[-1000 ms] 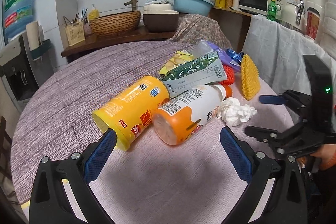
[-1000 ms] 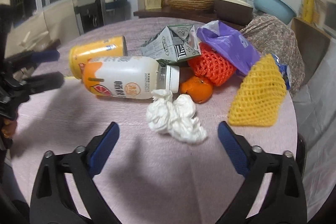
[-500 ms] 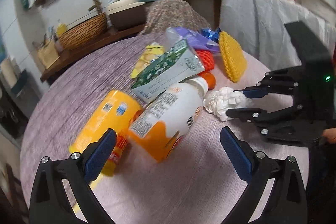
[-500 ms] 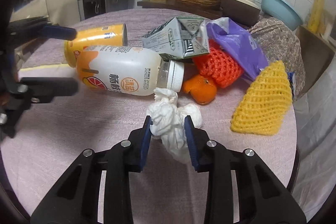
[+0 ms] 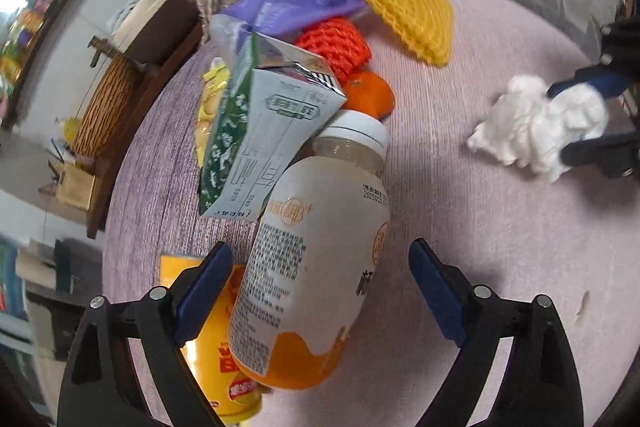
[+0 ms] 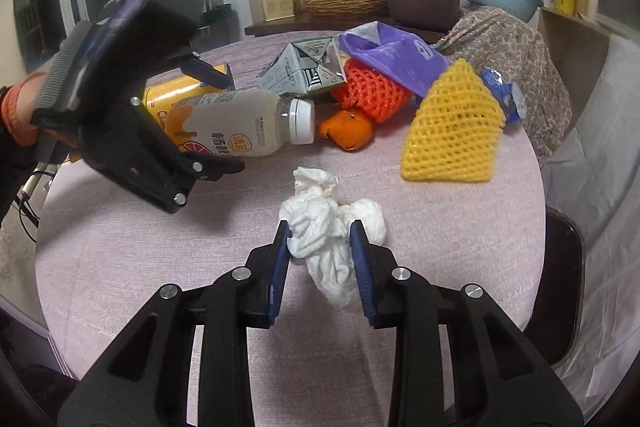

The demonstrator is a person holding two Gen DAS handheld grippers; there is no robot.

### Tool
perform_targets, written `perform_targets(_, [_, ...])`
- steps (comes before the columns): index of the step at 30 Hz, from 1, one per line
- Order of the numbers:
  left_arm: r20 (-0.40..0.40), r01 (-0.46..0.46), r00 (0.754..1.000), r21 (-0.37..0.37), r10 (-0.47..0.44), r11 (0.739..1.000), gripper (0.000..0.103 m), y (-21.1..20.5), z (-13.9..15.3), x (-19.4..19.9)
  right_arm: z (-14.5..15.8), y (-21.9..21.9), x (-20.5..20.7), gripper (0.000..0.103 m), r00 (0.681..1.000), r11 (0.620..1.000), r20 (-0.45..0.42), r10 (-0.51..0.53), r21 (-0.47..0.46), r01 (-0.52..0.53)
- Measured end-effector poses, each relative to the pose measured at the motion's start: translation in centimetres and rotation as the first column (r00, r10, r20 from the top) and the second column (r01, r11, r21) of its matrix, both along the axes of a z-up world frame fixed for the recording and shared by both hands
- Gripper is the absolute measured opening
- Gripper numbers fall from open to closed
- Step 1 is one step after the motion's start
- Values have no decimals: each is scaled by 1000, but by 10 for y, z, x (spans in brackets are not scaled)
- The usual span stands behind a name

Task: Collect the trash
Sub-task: 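Grasp the white-and-orange milk bottle with the left gripper while right holds tissue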

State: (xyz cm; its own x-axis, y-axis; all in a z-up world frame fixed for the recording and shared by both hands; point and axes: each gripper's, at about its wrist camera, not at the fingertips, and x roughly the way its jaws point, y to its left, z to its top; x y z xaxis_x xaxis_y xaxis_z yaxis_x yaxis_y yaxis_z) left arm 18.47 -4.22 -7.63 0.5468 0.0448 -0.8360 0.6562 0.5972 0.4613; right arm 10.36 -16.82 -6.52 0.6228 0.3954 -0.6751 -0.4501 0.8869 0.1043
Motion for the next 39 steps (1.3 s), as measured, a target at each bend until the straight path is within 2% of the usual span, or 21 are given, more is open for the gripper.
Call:
perform_targets(2, [-19,13,1000,54,-12,998,76,-3,-6,4,-1,-3,-2,31,1000,1000,-3,-3,7,3])
perform_targets(3, [-15,16,1000,80,-14,997,74,-4,-8,4,-2,-4,-3,31,1000,1000,-3,-6,11,6])
perform_targets(5, [-12,18,1000,87,-17,996,65,-6,-6,3,-3,-6,-3,31,1000,1000,-7,-11,19,11])
perform_targets(6, [-18,18,1000,87,-16,996,65,-6,-4,3,-4,-8,-4,31,1000,1000,-8,-14,24,15])
perform_targets(11, [-18,-1,1000,23,2,1000,64,-7,-1,-10,-5,-18,-7,31,1000,998,-9,-23,52,24])
perform_targets(16, [-15,-30,999,-119,28,992,63,-5,5,-34,-5,-26,-9,31,1000,996,-18,-25,80,26])
perform_targets(21, [-16,-72,997,-301,71,951,62,-8,12,-53,-8,-35,-16,31,999,993,-21,-36,112,38])
perform_targets(26, [-5,-94,995,-419,101,903,62,-14,18,-61,-9,-47,-19,31,998,988,-22,-54,142,57])
perform_targets(31, [-11,-107,993,-520,119,848,62,-24,27,-59,-2,-75,-23,31,990,976,13,-142,166,138])
perform_targets(35, [-20,-81,996,-583,86,808,62,-50,36,-55,0,-127,-12,31,955,944,16,-297,158,291])
perform_targets(37, [-18,-52,998,-597,52,801,62,-68,41,-53,-5,-156,-2,31,929,915,-9,-371,167,367])
perform_targets(39, [-19,-26,1000,-606,18,795,62,-90,45,-50,-19,-183,14,31,898,890,-41,-439,120,441])
